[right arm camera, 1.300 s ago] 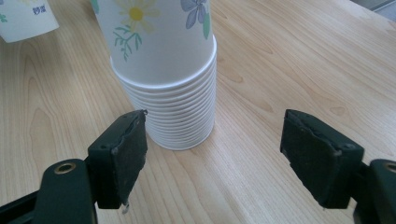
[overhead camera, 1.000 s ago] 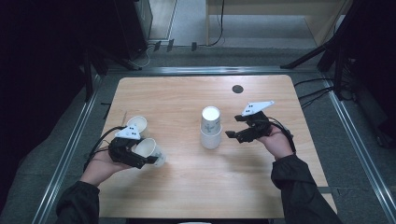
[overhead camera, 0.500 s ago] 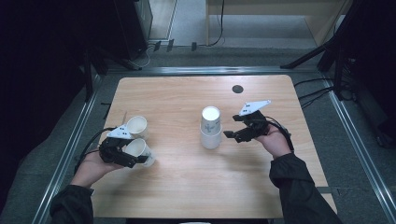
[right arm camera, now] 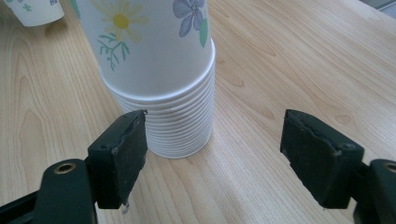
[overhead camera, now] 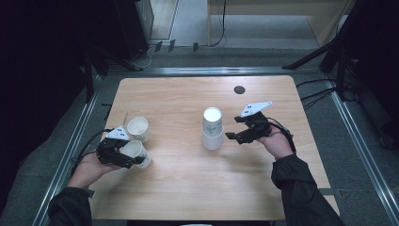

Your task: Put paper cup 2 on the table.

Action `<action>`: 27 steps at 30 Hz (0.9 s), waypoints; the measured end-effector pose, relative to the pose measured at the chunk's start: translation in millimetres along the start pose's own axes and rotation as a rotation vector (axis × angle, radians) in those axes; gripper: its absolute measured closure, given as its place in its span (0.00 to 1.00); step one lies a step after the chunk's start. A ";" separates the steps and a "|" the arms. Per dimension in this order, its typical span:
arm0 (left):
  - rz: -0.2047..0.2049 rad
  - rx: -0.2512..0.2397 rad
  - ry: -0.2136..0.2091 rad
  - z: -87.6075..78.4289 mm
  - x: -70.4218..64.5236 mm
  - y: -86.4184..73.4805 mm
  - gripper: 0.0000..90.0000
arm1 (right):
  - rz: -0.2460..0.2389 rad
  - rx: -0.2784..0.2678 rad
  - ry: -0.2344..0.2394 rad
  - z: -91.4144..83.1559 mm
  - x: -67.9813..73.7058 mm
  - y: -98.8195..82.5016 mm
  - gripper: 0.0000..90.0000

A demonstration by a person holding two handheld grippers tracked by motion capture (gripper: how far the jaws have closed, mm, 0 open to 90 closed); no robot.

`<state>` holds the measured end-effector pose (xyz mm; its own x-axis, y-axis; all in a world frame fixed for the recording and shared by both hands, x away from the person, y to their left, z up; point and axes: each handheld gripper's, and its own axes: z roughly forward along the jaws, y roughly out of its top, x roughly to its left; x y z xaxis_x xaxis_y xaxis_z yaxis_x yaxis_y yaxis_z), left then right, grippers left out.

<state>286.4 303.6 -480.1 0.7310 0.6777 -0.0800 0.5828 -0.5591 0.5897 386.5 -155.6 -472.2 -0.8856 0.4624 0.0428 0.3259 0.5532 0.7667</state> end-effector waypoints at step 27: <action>-0.020 0.052 0.054 6.1 7.8 -5.1 0.21 | -0.016 0.015 0.002 2.8 1.6 -0.1 0.26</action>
<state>291.3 308.8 -488.7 0.6997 0.7129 -0.0470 0.6159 -0.5684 0.5455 385.9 -153.0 -474.0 -0.8914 0.4520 0.0323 0.3168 0.5706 0.7577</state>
